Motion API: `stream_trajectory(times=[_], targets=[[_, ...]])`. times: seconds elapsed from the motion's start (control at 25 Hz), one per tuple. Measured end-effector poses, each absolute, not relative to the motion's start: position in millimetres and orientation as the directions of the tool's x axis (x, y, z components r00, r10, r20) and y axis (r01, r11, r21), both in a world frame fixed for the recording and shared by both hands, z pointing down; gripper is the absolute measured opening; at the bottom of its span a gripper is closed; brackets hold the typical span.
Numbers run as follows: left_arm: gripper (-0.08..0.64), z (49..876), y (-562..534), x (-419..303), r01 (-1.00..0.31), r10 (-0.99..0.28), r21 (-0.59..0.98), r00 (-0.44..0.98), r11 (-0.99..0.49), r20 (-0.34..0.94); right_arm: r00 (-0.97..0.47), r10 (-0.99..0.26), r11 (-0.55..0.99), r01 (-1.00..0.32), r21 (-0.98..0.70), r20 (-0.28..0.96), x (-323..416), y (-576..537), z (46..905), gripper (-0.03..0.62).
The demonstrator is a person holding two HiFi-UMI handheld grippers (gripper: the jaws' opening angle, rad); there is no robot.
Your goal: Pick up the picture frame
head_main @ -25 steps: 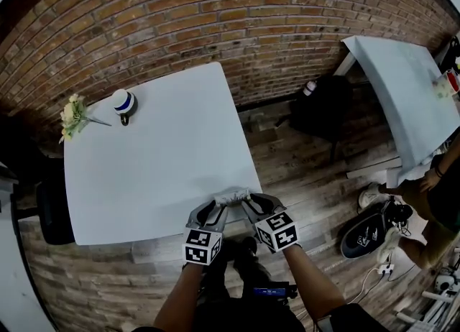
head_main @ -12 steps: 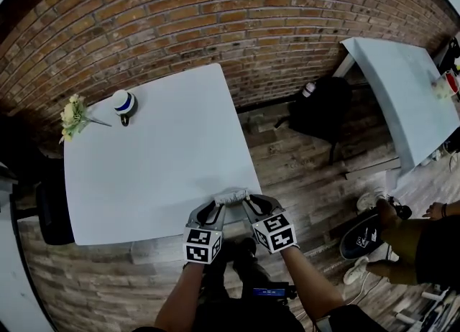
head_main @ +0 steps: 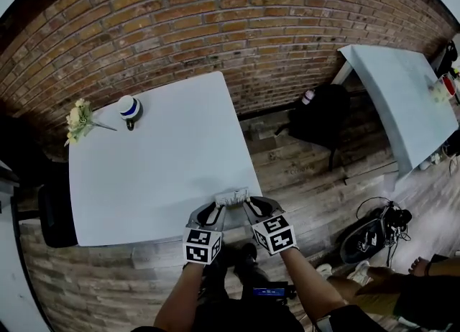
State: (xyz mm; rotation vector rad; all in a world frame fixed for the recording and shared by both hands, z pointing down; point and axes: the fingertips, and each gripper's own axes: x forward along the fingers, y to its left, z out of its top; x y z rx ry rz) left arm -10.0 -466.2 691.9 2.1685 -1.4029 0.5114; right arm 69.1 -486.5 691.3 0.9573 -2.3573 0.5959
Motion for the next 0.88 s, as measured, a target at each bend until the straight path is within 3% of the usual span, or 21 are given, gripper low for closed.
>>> stream_trajectory(times=[0.88], targets=[[0.103,574,-465,1,-0.876,-0.785,0.091,0.468,-0.474,0.406,-0.58,-0.665,0.577,-0.799,-0.169,0.471,84,-476,577,0.074]])
